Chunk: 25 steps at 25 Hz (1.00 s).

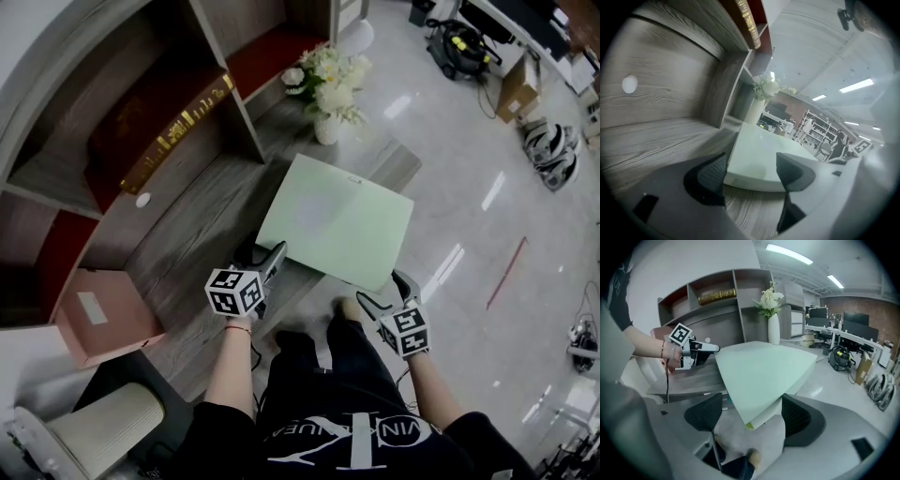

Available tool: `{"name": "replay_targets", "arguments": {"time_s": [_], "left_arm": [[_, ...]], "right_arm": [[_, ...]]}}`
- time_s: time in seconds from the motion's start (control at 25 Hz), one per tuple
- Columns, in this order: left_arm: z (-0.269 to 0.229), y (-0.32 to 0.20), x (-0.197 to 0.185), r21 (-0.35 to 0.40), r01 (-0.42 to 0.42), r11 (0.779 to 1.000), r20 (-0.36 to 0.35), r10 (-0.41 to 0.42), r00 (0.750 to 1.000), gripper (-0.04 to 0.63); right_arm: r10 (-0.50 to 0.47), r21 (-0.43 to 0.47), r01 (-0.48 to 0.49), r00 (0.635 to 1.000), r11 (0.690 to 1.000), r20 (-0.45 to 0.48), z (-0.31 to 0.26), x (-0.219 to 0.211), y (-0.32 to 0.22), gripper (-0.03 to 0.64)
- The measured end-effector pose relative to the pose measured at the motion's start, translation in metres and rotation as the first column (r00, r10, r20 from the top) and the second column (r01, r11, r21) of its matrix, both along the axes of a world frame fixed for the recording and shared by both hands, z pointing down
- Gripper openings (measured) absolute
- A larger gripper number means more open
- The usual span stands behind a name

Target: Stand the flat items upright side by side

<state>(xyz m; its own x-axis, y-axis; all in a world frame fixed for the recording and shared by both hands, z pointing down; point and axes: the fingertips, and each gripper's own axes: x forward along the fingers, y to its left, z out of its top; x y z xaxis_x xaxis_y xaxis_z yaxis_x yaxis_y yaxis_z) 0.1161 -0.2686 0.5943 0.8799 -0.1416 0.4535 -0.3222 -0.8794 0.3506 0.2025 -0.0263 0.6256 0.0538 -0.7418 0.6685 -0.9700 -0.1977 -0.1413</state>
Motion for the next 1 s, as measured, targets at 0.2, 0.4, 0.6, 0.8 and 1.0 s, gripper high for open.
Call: {"name": "replay_targets", "arguments": {"time_s": [0.2,0.4,0.6,0.8,1.0], "left_arm": [[-0.004,0.008,-0.018,-0.002,0.068,0.998,-0.007,-0.068,0.998,0.328],[-0.003,0.017,-0.051,-0.005,0.185,0.983,-0.012,-0.185,0.983,0.327],[-0.005,0.027,-0.085,-0.017,0.314,0.949,-0.014,-0.314,0.949,0.328],[-0.004,0.041,-0.11,-0.045,0.43,0.902,-0.036,-0.431,0.901,0.322],[-0.003,0.06,-0.127,-0.043,0.516,0.856,-0.042,-0.517,0.855,0.322]], "right_arm": [[-0.075,0.002,0.075,0.997,0.997,-0.035,0.0,0.009,-0.001,0.345],[-0.179,0.003,0.18,0.983,0.984,-0.034,0.0,0.003,-0.009,0.35],[-0.302,0.005,0.303,0.952,0.953,-0.037,-0.001,-0.002,-0.02,0.353],[-0.404,-0.004,0.404,0.913,0.915,-0.052,-0.001,-0.005,-0.027,0.356],[-0.48,-0.01,0.48,0.875,0.877,-0.061,0.0,-0.006,-0.027,0.357]]}}
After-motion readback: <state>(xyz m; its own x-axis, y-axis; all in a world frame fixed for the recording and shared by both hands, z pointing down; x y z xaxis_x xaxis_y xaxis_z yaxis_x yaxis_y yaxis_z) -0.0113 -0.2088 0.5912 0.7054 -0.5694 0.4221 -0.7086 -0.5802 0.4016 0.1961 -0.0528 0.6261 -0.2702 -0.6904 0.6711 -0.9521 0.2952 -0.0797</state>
